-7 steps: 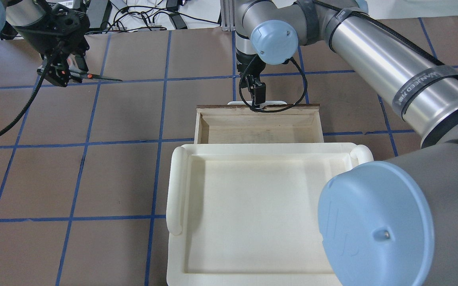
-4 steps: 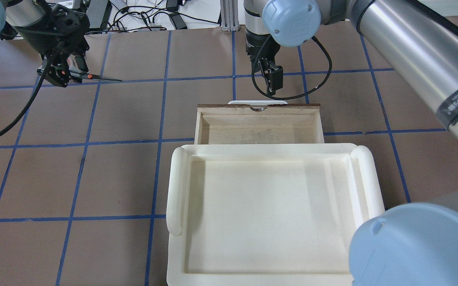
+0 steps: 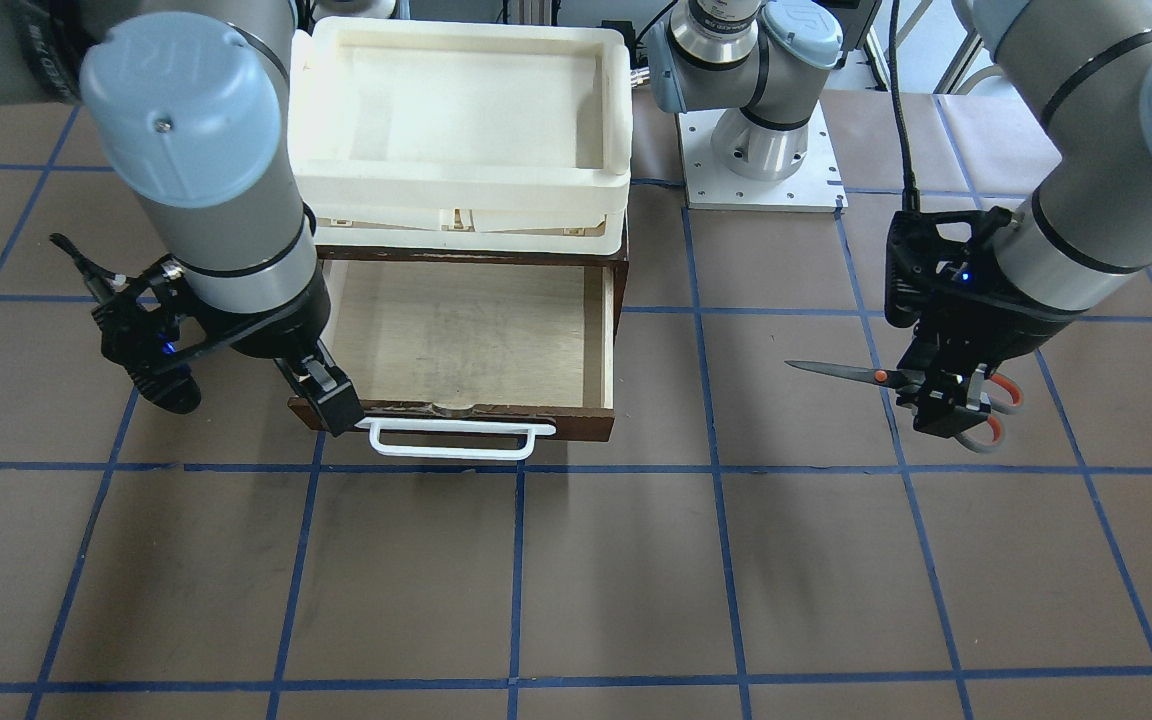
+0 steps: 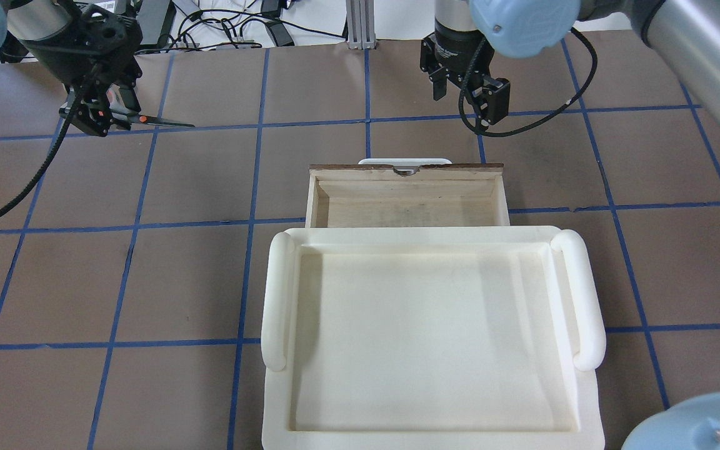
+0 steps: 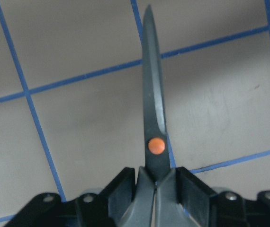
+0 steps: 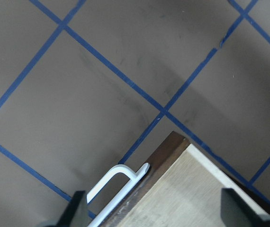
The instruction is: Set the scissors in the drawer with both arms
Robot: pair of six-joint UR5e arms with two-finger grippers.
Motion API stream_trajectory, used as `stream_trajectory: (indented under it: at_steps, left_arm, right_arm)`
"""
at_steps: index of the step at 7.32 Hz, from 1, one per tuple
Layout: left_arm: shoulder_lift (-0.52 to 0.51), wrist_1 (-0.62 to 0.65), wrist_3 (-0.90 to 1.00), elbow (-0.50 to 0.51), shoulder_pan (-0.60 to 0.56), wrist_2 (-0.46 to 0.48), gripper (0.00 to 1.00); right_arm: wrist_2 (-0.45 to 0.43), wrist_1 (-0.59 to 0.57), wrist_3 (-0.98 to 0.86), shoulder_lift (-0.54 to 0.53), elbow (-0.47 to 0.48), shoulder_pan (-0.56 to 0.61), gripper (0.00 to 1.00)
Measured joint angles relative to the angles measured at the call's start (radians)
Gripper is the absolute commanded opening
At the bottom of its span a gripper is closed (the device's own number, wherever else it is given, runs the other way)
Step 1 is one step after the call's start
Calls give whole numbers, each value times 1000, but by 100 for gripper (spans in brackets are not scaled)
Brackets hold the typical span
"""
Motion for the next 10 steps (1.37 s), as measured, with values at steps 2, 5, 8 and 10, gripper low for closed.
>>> stream_trajectory:
  at_steps: [2, 5, 8, 10]
  left_arm:
    - [42, -56, -194, 0, -133, 3, 1]
    - [38, -86, -430, -11, -352, -9, 2]
    - [11, -8, -583, -60, -461, -23, 2]
    - [-17, 48, -644, -67, -485, -38, 2]
  right_arm:
    - [1, 3, -296, -59, 9, -39, 100]
    - [27, 5, -601, -100, 16, -51, 100]
    - [112, 8, -848, -124, 29, -58, 100]
    - [123, 26, -923, -137, 33, -75, 100]
